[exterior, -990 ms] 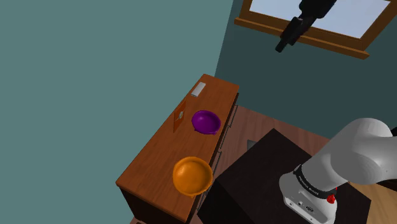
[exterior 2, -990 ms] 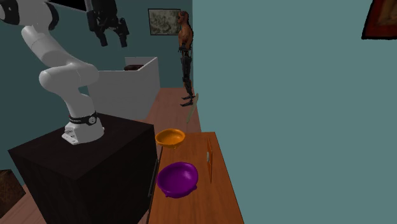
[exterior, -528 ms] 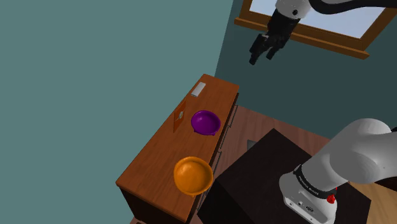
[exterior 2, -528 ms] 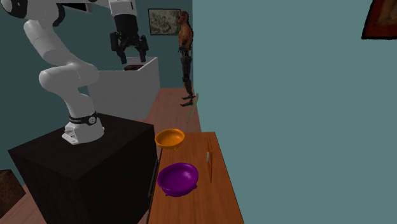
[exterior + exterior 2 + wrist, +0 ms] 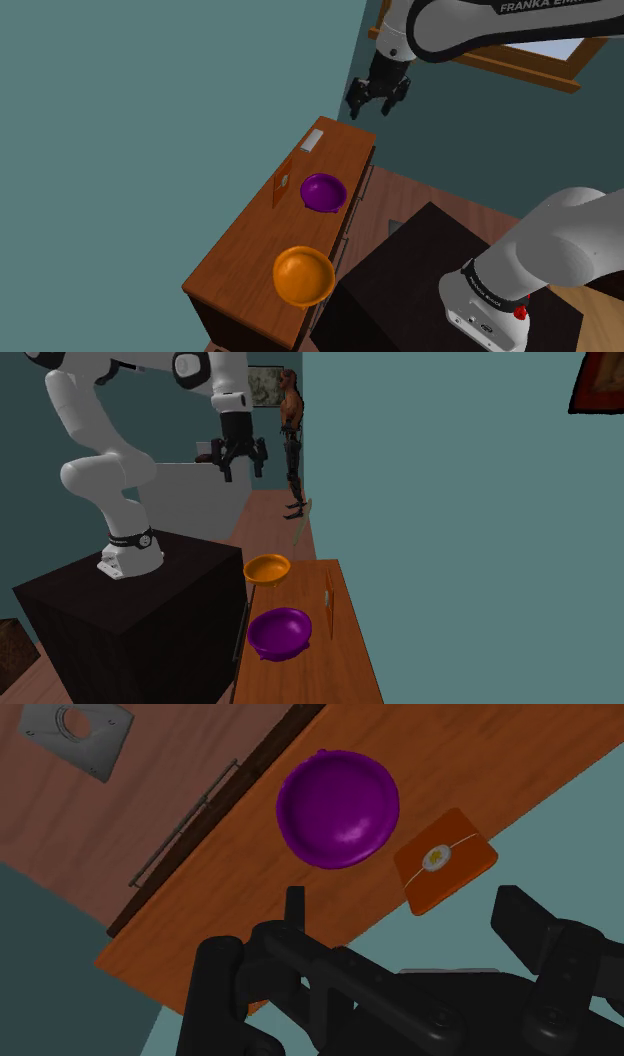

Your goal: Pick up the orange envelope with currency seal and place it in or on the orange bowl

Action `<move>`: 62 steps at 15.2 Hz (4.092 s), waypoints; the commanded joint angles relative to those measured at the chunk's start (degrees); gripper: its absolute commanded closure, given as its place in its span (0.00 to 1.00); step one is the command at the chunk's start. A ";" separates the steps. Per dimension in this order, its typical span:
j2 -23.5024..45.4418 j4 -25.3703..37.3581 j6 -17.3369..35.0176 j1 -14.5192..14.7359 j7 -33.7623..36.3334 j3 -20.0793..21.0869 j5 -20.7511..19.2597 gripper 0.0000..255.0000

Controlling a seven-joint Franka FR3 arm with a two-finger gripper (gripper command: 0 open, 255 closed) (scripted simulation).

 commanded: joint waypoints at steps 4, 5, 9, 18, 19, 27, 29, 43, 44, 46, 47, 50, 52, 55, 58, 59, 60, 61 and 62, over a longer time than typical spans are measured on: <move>10.90 3.07 5.87 -1.43 11.22 3.57 -1.19 0.00; 13.19 4.02 6.79 -1.67 13.41 4.08 -1.67 0.00; 22.60 8.59 9.84 -2.16 22.13 5.41 -4.13 0.00; 43.93 23.02 13.17 0.00 38.99 3.66 -9.06 0.00; 46.26 24.95 13.27 0.40 40.48 3.21 -9.29 0.00; 65.05 43.23 12.17 3.11 49.98 -0.34 -8.73 0.00; 67.01 44.84 12.43 3.32 50.61 -0.67 -8.64 0.00; 70.27 44.94 15.58 3.66 50.93 -1.20 -9.22 0.00; 70.27 44.94 15.58 3.66 50.93 -1.20 -9.22 1.00; 70.27 44.94 15.58 3.66 50.93 -1.20 -9.22 1.00; 70.27 44.94 15.58 3.66 50.93 -1.20 -9.22 1.00; 70.27 44.94 15.58 3.66 50.94 -1.20 -9.22 1.00; 70.28 44.95 15.58 3.67 50.94 -1.20 -9.22 1.00; 69.15 44.67 14.73 3.54 50.85 -1.03 -9.04 1.00; 67.54 44.41 13.39 3.36 50.71 -0.78 -8.77 1.00; 67.01 44.34 12.93 3.30 50.67 -0.70 -8.68 1.00; 66.48 44.27 12.48 3.25 50.62 -0.61 -8.59 1.00; 65.99 44.25 11.99 3.19 50.57 -0.53 -8.50 1.00; 65.48 44.23 11.52 3.14 50.52 -0.46 -8.40 1.00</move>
